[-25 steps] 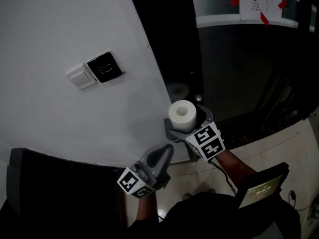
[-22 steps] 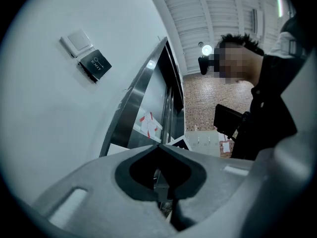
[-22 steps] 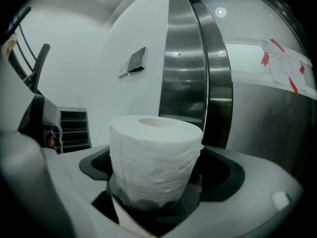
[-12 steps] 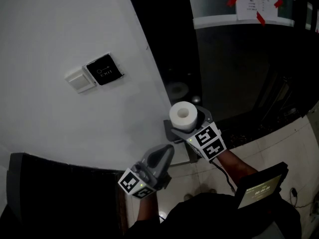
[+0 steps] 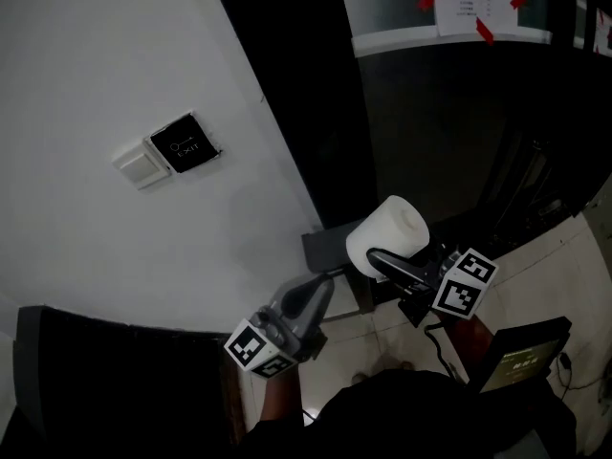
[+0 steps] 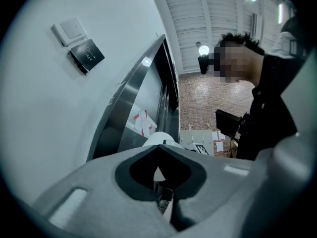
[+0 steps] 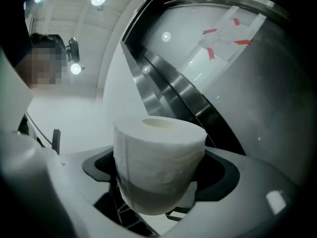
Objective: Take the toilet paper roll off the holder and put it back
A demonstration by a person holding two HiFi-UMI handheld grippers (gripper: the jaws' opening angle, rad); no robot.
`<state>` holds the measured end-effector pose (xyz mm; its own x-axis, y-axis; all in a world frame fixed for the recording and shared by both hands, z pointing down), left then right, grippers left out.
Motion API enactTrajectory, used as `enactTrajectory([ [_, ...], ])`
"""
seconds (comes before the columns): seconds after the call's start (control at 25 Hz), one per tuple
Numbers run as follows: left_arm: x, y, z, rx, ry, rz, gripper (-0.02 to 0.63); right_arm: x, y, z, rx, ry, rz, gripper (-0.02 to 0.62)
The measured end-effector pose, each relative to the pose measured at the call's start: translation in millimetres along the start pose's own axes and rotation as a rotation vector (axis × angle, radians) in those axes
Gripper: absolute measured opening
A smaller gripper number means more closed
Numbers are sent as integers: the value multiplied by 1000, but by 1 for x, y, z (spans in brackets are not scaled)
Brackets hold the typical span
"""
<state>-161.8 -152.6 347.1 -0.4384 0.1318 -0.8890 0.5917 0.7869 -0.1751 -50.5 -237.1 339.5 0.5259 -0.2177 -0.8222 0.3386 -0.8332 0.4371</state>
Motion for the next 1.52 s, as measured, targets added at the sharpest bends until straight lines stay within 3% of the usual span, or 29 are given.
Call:
enactTrajectory([
  [0.2,-5,5,12,-39,-3,-7,0,3,16,-32,-51,93,118,465],
  [0.68,-10,8,24,-100,2,-1,0,7,22,-40,-71,143,130,465],
  [0.92,-12,8,22,-87,-20,20,0,5,19,-38,-57,137,135,465],
  [1.16,-8,6,22,-88,29,-22,0,3,15,-36,-42,119,127,465],
  [1.52,-11,4,24,-100,18,-23,0,-1,13,-34,-35,87,96,465],
])
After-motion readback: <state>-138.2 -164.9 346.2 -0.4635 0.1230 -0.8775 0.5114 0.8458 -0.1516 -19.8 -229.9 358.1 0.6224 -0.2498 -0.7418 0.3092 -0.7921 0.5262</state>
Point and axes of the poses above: the fingertips, and each gripper's own axes: z forward along the fingers, y to its right, x out of its top, the point moved 2 cm from there along -z, backward along the fingers, and after that the axes turned 8 degrees about y, right-handed, at the moved point
